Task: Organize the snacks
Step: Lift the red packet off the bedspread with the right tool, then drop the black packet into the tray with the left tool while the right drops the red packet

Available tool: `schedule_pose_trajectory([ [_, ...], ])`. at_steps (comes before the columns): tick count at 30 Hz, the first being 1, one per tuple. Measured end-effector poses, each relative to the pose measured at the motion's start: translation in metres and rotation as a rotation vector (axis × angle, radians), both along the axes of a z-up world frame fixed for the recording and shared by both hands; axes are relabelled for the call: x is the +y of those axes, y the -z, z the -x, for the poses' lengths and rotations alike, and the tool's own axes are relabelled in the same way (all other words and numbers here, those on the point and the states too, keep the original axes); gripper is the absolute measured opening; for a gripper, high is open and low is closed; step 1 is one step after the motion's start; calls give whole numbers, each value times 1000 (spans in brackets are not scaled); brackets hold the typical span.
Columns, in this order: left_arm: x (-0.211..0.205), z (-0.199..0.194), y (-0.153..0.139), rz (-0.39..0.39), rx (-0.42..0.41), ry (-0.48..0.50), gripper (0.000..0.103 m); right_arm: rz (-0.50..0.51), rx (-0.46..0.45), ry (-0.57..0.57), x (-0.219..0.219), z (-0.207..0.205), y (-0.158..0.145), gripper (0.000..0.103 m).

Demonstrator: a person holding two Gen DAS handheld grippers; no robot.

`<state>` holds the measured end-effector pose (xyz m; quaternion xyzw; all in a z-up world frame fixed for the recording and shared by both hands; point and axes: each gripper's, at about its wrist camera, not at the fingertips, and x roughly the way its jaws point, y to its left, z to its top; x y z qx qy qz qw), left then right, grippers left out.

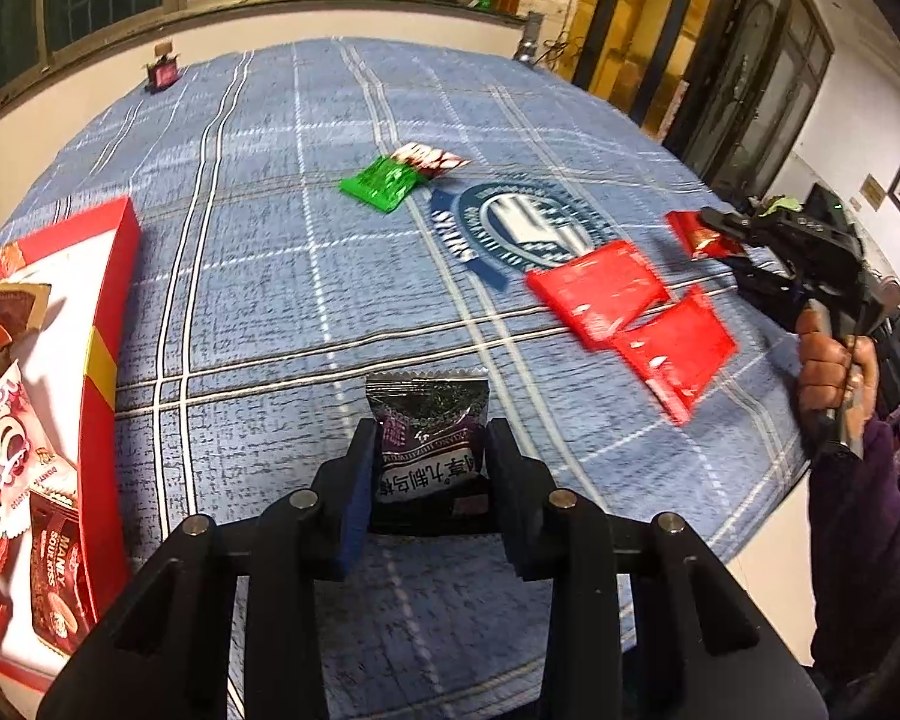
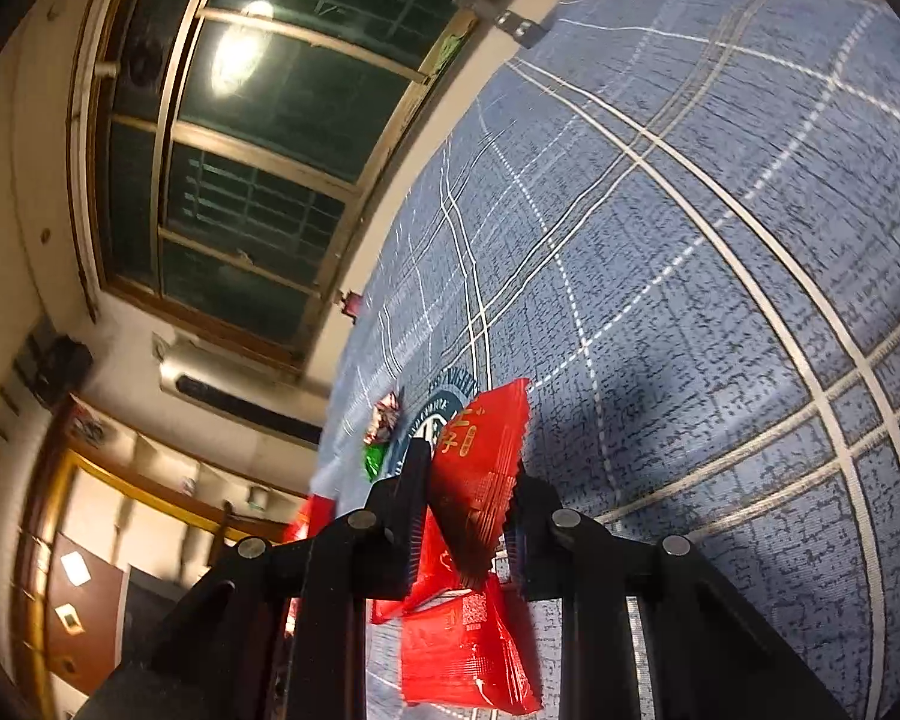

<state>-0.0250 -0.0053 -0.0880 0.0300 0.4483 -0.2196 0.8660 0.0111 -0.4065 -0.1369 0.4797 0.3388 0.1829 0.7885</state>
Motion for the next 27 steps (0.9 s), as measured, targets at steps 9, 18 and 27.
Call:
schedule_pose_trajectory([
  [9,4,10,-30,-23,-110,-26,33,-3,-19,9,-1,1,-1,23],
  [18,11,20,-37,-1,-125,-24,33,5,-44,10,11,9,-3,23],
  [27,27,21,-43,-2,-151,-72,33,86,-44,-139,94,-7,-19,23],
])
